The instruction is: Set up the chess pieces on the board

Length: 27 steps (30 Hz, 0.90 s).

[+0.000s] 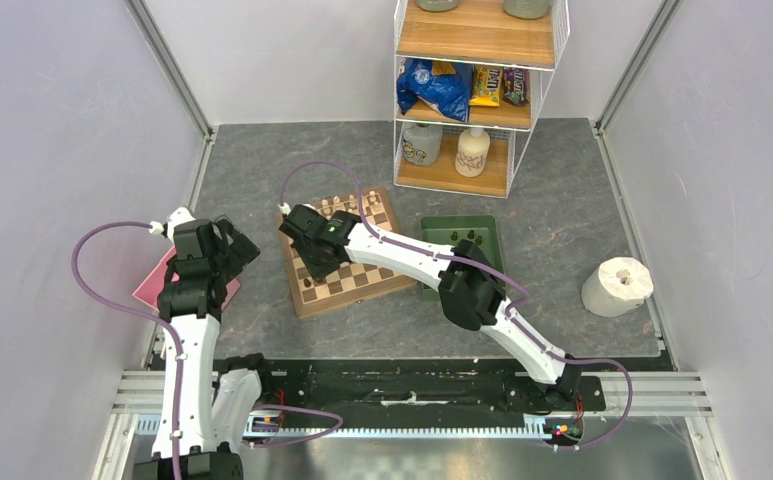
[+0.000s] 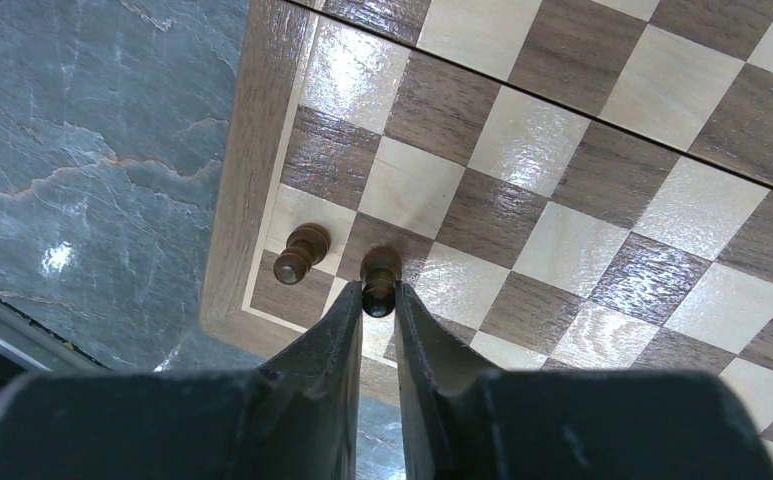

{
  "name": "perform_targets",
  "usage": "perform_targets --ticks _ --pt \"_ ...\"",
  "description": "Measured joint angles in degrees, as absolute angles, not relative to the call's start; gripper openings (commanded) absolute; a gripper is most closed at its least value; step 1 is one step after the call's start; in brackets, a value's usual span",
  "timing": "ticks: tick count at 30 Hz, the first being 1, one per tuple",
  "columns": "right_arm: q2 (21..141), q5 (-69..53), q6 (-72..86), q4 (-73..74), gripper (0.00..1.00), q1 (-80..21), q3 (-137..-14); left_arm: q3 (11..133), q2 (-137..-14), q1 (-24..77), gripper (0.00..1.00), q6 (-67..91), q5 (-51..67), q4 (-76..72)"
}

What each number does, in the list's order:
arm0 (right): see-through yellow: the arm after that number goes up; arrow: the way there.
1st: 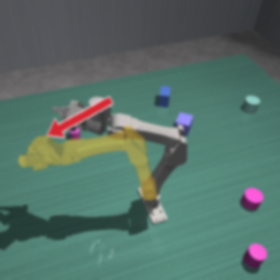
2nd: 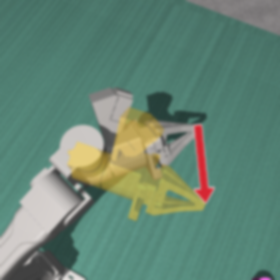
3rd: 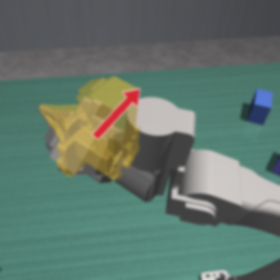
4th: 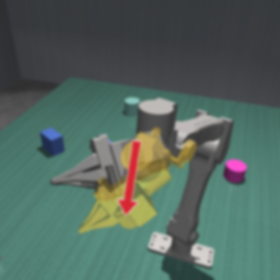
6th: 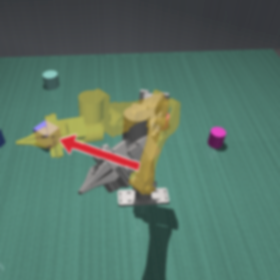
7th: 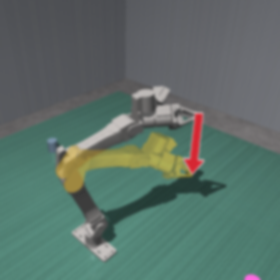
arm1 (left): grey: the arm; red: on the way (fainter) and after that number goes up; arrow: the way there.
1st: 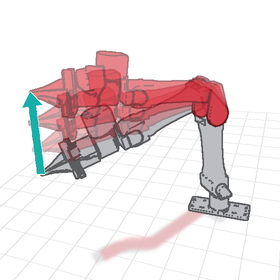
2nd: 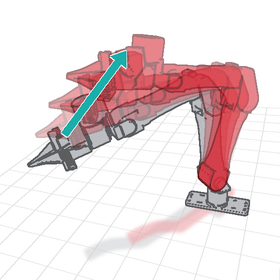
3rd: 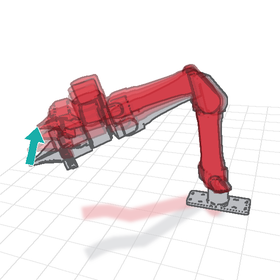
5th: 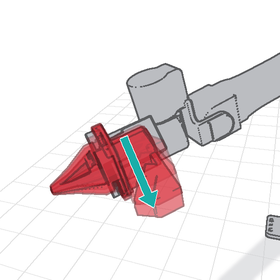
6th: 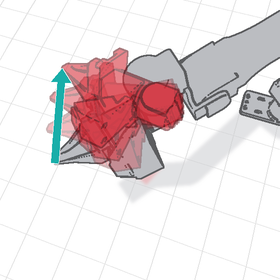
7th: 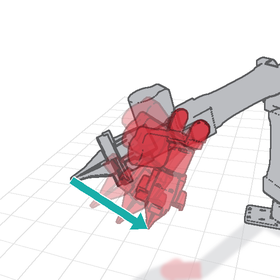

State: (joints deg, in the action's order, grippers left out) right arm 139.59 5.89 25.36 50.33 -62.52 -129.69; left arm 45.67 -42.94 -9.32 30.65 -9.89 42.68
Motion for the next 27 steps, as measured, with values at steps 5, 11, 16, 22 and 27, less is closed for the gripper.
perform_targets --ticks 5,11,16,22,27 --pt "139.61 5.85 24.97 50.35 0.33 -62.52 -129.71 45.67 -42.94 -9.32 0.99 30.65 -9.89 42.68" --pt "139.61 5.82 24.82 50.3 0.4 -62.52 -129.73 45.67 -42.94 -9.32 0.99 30.65 -9.89 42.65" --pt "139.39 5.82 24.75 50.26 0.43 -62.52 -129.73 45.67 -42.96 -9.32 0.99 30.65 -9.87 42.65" --pt "132.31 6.52 24.05 48.82 0.45 -62.0 -123.92 45.67 -42.96 -9.32 0.99 30.65 -9.87 42.68" --pt "119.63 8.34 23.97 45.54 0.46 -58.78 -112.77 45.67 -43.11 -9.32 0.99 30.65 -9.85 42.68"
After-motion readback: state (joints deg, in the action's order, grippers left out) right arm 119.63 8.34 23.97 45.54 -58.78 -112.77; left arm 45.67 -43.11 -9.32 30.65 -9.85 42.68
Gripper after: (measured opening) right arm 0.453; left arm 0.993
